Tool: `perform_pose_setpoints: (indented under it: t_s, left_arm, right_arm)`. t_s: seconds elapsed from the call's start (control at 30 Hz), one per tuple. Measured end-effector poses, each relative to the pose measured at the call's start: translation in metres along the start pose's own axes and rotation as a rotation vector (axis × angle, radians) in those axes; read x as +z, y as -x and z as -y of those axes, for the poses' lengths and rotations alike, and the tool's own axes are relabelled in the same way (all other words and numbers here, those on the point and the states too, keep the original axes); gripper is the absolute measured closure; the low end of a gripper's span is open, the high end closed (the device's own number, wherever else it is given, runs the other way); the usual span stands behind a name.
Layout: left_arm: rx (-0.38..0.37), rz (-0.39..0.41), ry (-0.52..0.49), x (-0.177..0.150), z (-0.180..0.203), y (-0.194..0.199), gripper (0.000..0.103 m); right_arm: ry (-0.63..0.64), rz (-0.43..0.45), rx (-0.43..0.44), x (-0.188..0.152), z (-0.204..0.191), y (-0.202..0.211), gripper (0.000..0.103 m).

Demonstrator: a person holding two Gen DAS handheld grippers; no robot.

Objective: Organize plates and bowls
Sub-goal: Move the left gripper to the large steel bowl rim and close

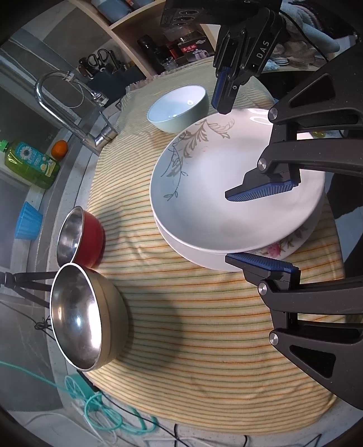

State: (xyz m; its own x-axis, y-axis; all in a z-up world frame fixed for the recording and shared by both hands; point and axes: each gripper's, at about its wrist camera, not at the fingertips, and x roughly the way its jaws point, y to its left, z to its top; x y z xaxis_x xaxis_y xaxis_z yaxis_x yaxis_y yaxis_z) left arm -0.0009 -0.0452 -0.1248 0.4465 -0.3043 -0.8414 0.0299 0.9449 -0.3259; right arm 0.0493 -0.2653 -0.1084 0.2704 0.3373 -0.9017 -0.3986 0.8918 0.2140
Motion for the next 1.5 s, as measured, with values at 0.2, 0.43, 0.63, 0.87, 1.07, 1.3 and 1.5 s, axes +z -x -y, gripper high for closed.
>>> perform_pose_setpoints:
  t_s: [0.2,0.43,0.63,0.87,1.07,1.3,1.5]
  left_arm:
    - [-0.006,0.034,0.031,0.012,-0.013,0.014,0.067]
    - [0.008,0.11,0.087,0.037,-0.051,0.036,0.061]
    - [0.018,0.161,0.147,0.062,-0.092,0.046,0.058]
    - [0.02,0.181,0.212,0.087,-0.132,0.041,0.056]
    - [0.003,0.163,0.265,0.109,-0.159,0.025,0.056]
    - [-0.015,0.136,0.319,0.127,-0.177,0.005,0.055]
    - [-0.02,0.11,0.303,0.134,-0.182,-0.008,0.056]
  right_arm:
    - [-0.022,0.086,0.064,0.019,-0.01,0.026,0.051]
    - [-0.017,0.15,0.158,0.054,-0.041,0.035,0.047]
    - [-0.023,0.157,0.216,0.084,-0.062,0.02,0.047]
    - [-0.047,0.133,0.262,0.115,-0.077,-0.012,0.047]
    - [-0.153,0.076,0.301,0.141,-0.074,-0.053,0.047]
    - [-0.23,0.023,0.315,0.166,-0.069,-0.094,0.047]
    - [-0.232,-0.01,0.305,0.179,-0.075,-0.118,0.047]
